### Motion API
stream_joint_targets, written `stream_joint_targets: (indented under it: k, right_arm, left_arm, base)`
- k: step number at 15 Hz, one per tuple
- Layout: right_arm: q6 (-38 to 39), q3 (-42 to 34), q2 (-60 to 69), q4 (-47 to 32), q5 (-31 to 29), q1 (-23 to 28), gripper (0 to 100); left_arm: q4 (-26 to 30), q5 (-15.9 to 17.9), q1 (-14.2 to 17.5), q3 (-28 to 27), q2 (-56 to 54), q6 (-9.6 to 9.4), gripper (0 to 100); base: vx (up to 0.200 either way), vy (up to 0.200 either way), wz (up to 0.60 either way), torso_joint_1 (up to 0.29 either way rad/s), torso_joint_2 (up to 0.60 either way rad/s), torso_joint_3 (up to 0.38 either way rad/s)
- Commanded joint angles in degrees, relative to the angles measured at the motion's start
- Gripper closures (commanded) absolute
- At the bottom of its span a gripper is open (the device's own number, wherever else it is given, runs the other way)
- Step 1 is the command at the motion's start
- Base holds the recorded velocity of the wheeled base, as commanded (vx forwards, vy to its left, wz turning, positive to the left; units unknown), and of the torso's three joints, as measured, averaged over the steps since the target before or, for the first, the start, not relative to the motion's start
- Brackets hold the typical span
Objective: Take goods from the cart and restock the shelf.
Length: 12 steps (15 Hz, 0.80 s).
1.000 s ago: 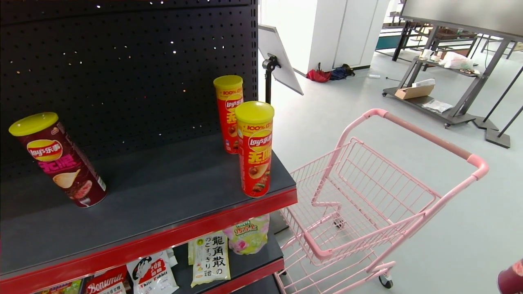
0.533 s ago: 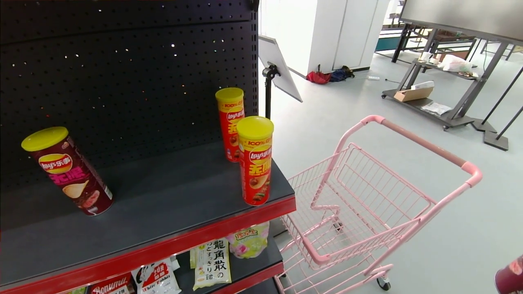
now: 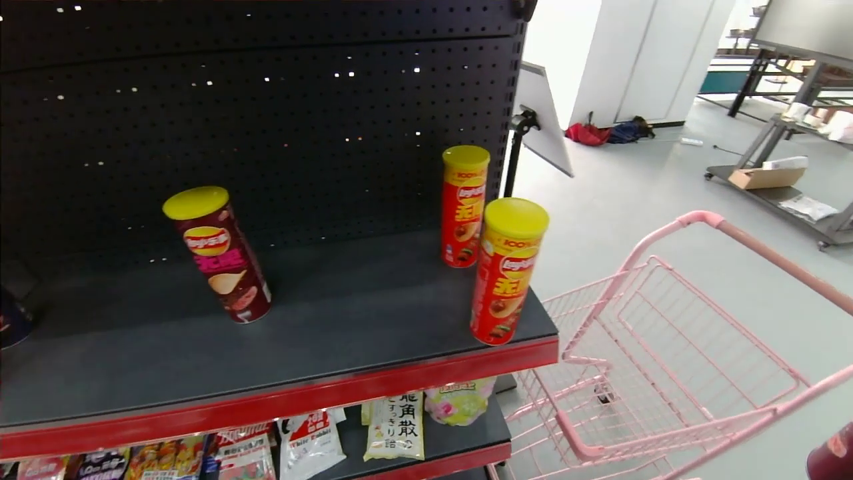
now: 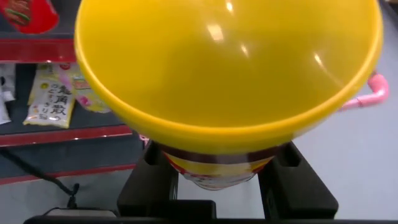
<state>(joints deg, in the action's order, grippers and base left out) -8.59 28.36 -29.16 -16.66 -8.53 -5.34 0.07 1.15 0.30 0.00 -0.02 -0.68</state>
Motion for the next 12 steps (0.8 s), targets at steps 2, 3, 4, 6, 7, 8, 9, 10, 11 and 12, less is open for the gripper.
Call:
stream_joint_targets:
  k: [2,3,4,6,7,8,9,10,11,12]
  right_arm:
    - [0.1,-0.1,0.0,0.0,0.0,0.1,100]
    - [0.0,-0.8,0.2,0.0,0.0,0.1,100]
    - [-0.1,-1.7,1.4,0.0,0.0,0.1,100]
    - [0.1,-3.4,4.8,-0.1,0.1,0.0,100]
    - [0.3,-4.2,6.7,0.0,0.3,0.0,100]
    - [0.8,-5.2,8.5,0.0,0.5,-0.2,100]
    - [1.8,-6.9,11.9,0.1,1.1,-0.7,100]
    - [1.9,-8.5,15.0,0.1,2.1,-1.8,100]
    - [1.7,-10.4,18.7,0.0,3.3,-3.2,100]
    - [1.6,-11.7,20.7,0.0,3.3,-4.0,100]
  left_arm:
    - [0.0,0.0,0.0,0.0,0.0,-0.02,0]
    - [0.0,0.0,0.0,0.0,0.0,0.07,0]
    - [0.0,0.0,0.0,0.0,0.0,0.07,0]
    - [0.0,0.0,0.0,0.0,0.0,-0.02,0]
    - [0.0,0.0,0.0,0.0,0.0,-0.02,0]
    - [0.0,0.0,0.0,0.0,0.0,-0.02,0]
    - [0.0,0.0,0.0,0.0,0.0,-0.02,0]
    - [0.0,0.0,0.0,0.0,0.0,-0.02,0]
    - [0.0,0.0,0.0,0.0,0.0,-0.02,0]
    - [0.0,0.0,0.0,0.0,0.0,-0.02,0]
  base:
    - [0.0,0.0,0.6,0.002,0.0,0.0]
    - [0.0,0.0,0.6,0.002,0.0,0.002]
    - [0.0,0.0,0.0,0.0,0.0,0.0]
    - [0.0,0.0,0.0,0.0,0.0,0.0]
    - [0.0,0.0,0.0,0.0,0.0,0.0]
    - [0.0,0.0,0.0,0.0,0.0,0.0]
    - [0.0,0.0,0.0,0.0,0.0,0.0]
    - [0.0,0.0,0.0,0.0,0.0,0.0]
    - [0.0,0.0,0.0,0.0,0.0,0.0]
    - [0.0,0.2,0.0,0.002,0.01,0.002]
